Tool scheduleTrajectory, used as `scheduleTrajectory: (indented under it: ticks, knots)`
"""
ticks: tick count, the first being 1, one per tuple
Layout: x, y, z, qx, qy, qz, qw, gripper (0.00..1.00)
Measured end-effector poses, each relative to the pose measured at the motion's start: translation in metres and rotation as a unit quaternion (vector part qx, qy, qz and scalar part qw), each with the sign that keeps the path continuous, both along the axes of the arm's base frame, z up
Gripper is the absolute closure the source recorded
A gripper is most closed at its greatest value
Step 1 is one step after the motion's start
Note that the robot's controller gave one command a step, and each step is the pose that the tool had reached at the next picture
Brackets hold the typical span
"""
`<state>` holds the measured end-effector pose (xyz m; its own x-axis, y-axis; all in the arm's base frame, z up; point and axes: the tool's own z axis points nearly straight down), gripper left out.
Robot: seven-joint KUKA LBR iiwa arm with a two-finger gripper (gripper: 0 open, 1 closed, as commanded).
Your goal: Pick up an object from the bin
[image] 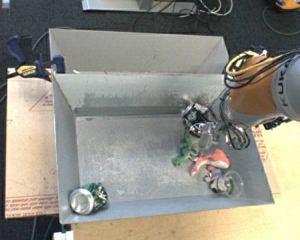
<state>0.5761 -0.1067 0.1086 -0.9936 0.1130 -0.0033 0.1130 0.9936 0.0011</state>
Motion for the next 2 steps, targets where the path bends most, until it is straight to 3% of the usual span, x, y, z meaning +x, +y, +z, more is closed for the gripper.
scheduleTrajectory:
  ticks: [1,2]
  knots:
    - [-0.073,0.0,-0.036,-0.001,-0.0049,0.055,0.9985,1.0]
    - [-0.04,-0.022,-0.032,0.0,-0.0027,0.098,0.9952,1.0]
